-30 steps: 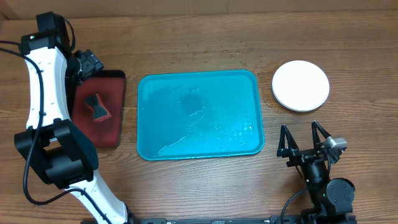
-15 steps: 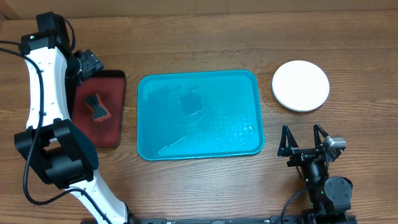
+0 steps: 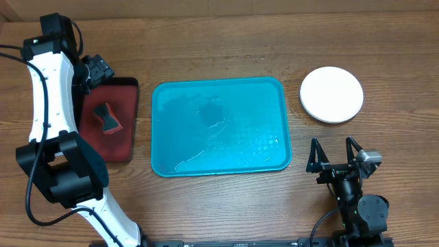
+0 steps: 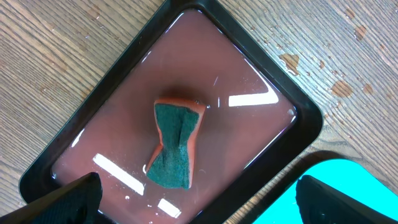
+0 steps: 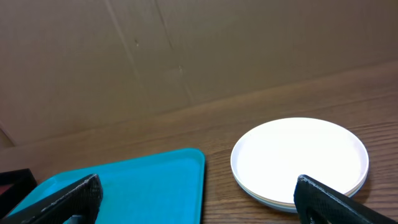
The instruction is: Clean dirty plates on tray and stack at the side
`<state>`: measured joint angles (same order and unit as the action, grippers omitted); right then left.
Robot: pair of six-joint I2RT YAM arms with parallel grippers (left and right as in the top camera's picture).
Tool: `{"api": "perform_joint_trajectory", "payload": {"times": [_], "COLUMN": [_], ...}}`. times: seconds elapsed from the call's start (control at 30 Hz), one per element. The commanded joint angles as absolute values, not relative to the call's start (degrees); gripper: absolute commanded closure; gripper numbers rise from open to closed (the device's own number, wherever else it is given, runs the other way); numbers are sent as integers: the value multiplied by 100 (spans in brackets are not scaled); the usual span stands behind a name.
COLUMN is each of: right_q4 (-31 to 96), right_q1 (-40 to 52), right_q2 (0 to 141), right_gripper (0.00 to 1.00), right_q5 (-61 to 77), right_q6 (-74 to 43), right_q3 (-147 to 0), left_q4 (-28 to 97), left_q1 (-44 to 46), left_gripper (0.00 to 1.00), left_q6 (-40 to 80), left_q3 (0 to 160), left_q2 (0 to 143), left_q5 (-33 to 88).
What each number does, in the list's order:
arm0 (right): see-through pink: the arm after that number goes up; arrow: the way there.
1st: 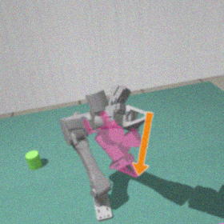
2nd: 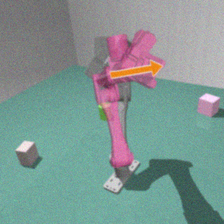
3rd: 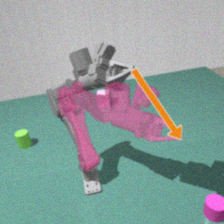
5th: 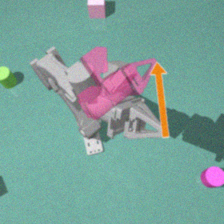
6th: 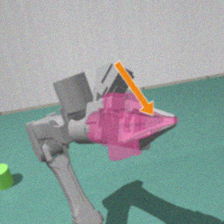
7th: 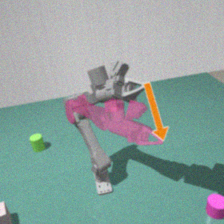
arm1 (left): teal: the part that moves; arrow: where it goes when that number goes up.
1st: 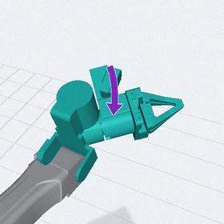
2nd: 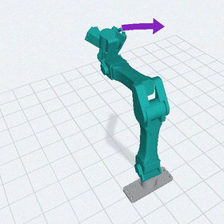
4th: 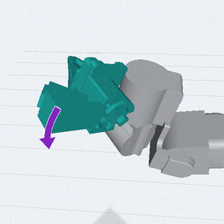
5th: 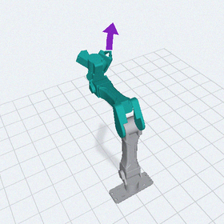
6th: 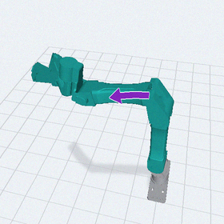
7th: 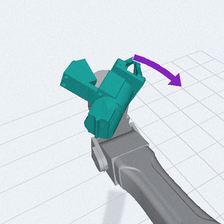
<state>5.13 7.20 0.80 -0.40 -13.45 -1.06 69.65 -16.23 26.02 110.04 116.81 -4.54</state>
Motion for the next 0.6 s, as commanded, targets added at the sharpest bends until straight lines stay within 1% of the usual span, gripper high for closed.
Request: {"api": "perform_joint_trajectory", "payload": {"times": [0.0, 0.37, 0.57], "right_q4": [475, 475, 475], "right_q1": [701, 701, 701], "right_q2": [16, 16, 16], "right_gripper": [0, 0, 0], "right_q5": [-80, -80, -80], "right_q6": [-1313, -1313, -1313], "right_q3": [-47, -47, -47], "left_q4": [6963, 6995, 7581], "left_q1": [-1614, -1612, -1610], "left_gripper": [0, 0, 0], "left_q6": [2620, 2589, 2556], "left_q3": [11074, 11072, 11059], "left_q2": [11699, 11703, 11308], "left_q5": [-445, -445, -429]}}
